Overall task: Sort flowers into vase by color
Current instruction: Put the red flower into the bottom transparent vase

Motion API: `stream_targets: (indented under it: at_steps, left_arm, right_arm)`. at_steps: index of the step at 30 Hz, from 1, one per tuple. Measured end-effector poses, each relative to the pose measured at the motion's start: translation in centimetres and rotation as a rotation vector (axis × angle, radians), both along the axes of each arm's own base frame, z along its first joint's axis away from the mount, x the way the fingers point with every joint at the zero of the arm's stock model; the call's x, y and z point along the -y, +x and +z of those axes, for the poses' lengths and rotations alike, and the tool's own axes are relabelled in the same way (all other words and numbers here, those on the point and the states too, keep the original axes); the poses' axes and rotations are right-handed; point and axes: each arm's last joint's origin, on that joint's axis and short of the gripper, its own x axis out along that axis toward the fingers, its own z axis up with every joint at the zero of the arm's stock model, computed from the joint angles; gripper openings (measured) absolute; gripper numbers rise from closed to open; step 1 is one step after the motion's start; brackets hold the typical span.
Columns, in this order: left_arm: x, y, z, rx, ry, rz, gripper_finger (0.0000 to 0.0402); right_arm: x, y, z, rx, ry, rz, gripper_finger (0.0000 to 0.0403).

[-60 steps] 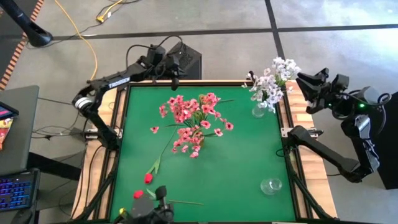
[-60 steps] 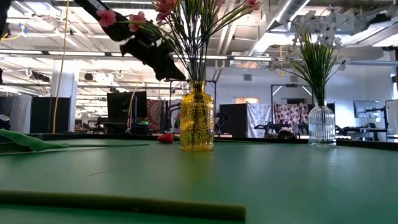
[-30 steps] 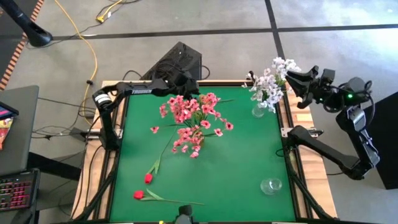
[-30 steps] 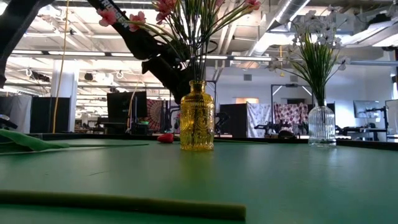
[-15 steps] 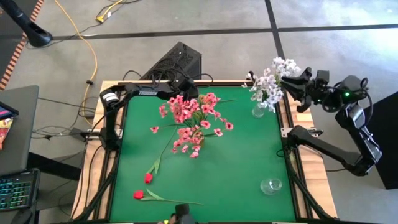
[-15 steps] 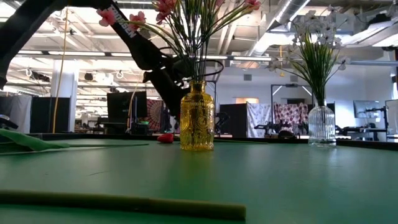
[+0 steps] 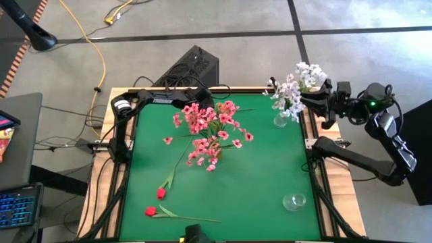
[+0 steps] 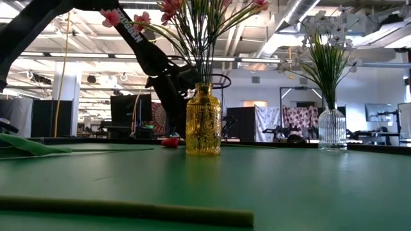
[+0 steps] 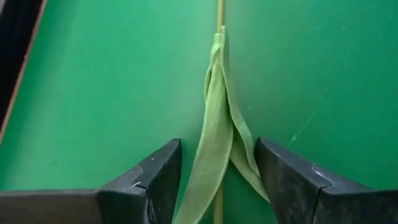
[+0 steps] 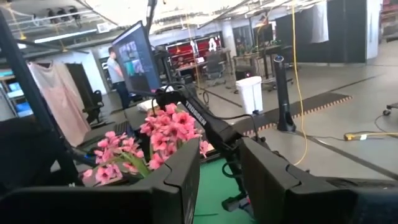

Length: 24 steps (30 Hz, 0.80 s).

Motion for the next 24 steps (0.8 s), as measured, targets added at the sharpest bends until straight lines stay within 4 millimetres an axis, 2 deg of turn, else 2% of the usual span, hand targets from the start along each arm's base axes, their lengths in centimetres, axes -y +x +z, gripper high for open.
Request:
stream_targets:
  at_steps: [3, 6, 11, 15, 19, 24]
  left_arm:
    - [0.0, 0.0, 0.0, -0.001, -0.019, 0.019, 0.0187]
    - [0.0, 0.1, 0.3, -0.010, -0.032, 0.018, 0.0157]
    - [-0.3, 0.5, 1.3, -0.038, -0.038, 0.007, 0.0073]
    - [-1.0, 1.1, 3.1, -0.039, -0.031, 0.003, 0.0010]
    - [-1.5, 1.6, 5.4, -0.059, -0.023, -0.021, 0.0007]
    - [-2.1, 2.2, 9.3, -0.068, 0.021, -0.036, 0.0003]
  right_arm:
    - [-0.1, 0.0, 0.0, -0.009, -0.024, 0.008, 0.0143]
    - [-0.1, 0.0, 0.0, -0.012, -0.038, 0.008, 0.0143]
    - [-0.1, 0.0, 0.0, -0.016, -0.054, 0.006, 0.0143]
    - [-0.1, 0.0, 0.0, -0.016, -0.054, 0.006, 0.0143]
    - [-0.1, 0.0, 0.1, -0.007, -0.070, 0.005, 0.0143]
    - [-0.2, -0.1, 1.1, 0.079, -0.141, 0.004, 0.0143]
